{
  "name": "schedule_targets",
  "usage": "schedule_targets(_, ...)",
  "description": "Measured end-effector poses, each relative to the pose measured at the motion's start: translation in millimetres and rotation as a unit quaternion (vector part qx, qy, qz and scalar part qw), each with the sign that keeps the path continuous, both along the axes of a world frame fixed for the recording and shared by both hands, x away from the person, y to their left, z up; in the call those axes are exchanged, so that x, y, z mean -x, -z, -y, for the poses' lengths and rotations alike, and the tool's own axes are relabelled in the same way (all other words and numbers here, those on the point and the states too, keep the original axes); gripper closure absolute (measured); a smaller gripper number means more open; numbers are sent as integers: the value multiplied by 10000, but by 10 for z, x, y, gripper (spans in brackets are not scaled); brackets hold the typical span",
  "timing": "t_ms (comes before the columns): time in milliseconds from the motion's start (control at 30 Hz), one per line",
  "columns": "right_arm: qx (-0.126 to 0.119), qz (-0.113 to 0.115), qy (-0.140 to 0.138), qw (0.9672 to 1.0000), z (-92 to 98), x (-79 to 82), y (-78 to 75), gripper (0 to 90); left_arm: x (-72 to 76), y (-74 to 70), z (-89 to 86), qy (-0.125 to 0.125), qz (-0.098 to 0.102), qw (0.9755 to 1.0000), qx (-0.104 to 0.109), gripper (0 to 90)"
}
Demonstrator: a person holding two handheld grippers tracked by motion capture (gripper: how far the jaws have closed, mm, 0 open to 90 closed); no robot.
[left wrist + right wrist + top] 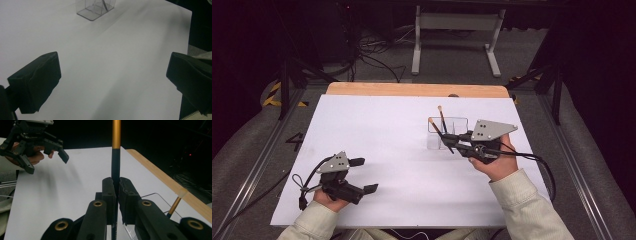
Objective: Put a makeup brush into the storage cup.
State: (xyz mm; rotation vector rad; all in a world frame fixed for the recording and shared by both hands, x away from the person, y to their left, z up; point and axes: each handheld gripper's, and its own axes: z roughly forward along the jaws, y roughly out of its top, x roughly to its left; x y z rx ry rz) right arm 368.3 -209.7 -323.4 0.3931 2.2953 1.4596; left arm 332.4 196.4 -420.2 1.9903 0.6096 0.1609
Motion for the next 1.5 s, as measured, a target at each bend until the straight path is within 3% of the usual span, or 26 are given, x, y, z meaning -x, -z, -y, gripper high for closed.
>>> schedule_targets(367, -151, 84, 445, 9989, 64, -51, -11, 836, 0, 0, -1, -7, -2, 10000, -5, 2)
schedule_targets(600, -401, 248, 726, 9962, 90, -98, -15, 836, 0, -2, -3, 0, 1, 10000, -5, 2)
schedule_targets(700, -889, 285, 727, 9930, 141, -135, 20, 836, 0, 0, -2, -12, 4, 10000, -4, 2)
schedule_targets(1133, -1354, 309, 1168, 9834, 359, -290, 128, 836, -8, 7, -4, -19, -4, 10000, -24, 2)
schedule_targets(1300, -1446, 317, 1256, 9810, 383, -339, 170, 836, -8, 7, -4, -18, -4, 10000, -27, 2)
schedule_targets(1500, -1694, 325, 1355, 9756, 388, -427, 258, 836, -9, 8, -4, -19, -6, 10000, -25, 2)
